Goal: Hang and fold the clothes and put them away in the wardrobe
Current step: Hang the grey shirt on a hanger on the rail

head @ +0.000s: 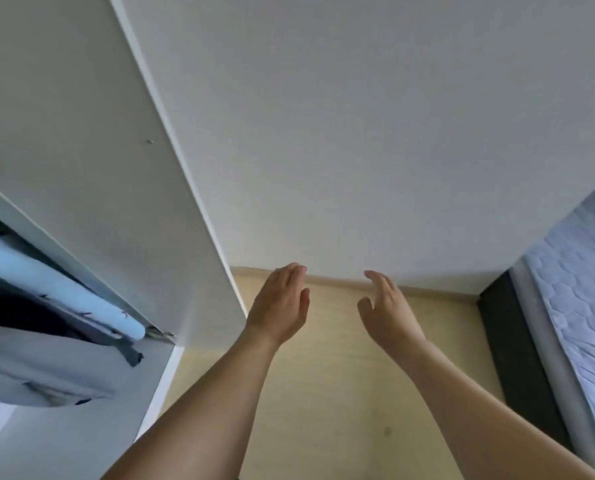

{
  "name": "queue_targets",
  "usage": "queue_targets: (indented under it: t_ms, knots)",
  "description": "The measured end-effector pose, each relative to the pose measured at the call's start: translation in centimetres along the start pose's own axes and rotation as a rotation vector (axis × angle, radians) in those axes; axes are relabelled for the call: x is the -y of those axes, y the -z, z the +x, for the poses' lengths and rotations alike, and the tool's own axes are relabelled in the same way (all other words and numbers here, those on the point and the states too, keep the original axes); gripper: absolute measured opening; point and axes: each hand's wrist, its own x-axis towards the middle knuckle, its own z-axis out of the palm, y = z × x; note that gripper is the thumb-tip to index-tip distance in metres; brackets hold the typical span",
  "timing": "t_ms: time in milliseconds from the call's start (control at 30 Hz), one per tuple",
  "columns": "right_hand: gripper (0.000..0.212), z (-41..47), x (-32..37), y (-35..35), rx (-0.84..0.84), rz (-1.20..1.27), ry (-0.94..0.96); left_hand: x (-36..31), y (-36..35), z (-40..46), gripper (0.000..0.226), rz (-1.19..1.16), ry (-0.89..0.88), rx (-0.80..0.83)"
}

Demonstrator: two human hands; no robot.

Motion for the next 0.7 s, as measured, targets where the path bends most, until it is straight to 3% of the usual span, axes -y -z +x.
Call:
queue_targets:
  t_ms: [200,367,700]
  knots:
    - [0.051,-3.8,-15.0,9.1,-0.04,0.017,-0.221,-15.8,-8.2,3.5,0.045,-0.049,-0.119,0.131]
    - [0.053,-6.0,-23.2,13.4,-0.088,0.038,-0.375,-24.1,-14.2,6.0,0.055,-0.077,-0.228,0.242]
    - [0.051,-15.9,-40.1,24.2,-0.223,0.046,-0.593,-45.9,-24.3,9.0,0.045,-0.066,-0.59,0.378]
